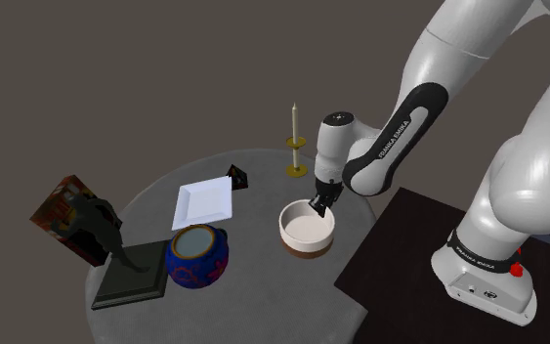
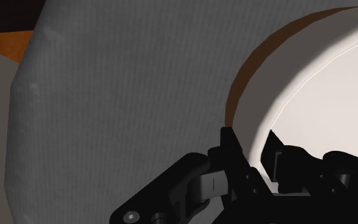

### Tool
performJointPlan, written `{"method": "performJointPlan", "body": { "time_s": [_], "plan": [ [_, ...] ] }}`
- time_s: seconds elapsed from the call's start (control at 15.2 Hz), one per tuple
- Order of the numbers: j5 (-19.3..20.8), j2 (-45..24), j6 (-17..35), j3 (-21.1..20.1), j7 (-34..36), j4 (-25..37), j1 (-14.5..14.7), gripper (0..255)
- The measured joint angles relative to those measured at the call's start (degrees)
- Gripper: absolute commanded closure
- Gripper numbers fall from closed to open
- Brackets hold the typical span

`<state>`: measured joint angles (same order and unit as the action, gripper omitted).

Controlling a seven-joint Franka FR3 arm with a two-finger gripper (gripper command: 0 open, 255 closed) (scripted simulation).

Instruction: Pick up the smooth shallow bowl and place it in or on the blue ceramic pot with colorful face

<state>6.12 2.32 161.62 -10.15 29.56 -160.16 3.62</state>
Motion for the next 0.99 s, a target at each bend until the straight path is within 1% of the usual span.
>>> {"method": "performJointPlan", "body": {
  "time_s": [0.4,0.99],
  "plan": [
    [-3.9,6.2,-6.2,0.2,-2.9,0.1,1.1,255],
    [-6.4,14.0,-15.3,1.1,-5.0,1.5,2.3,255]
  ]
}}
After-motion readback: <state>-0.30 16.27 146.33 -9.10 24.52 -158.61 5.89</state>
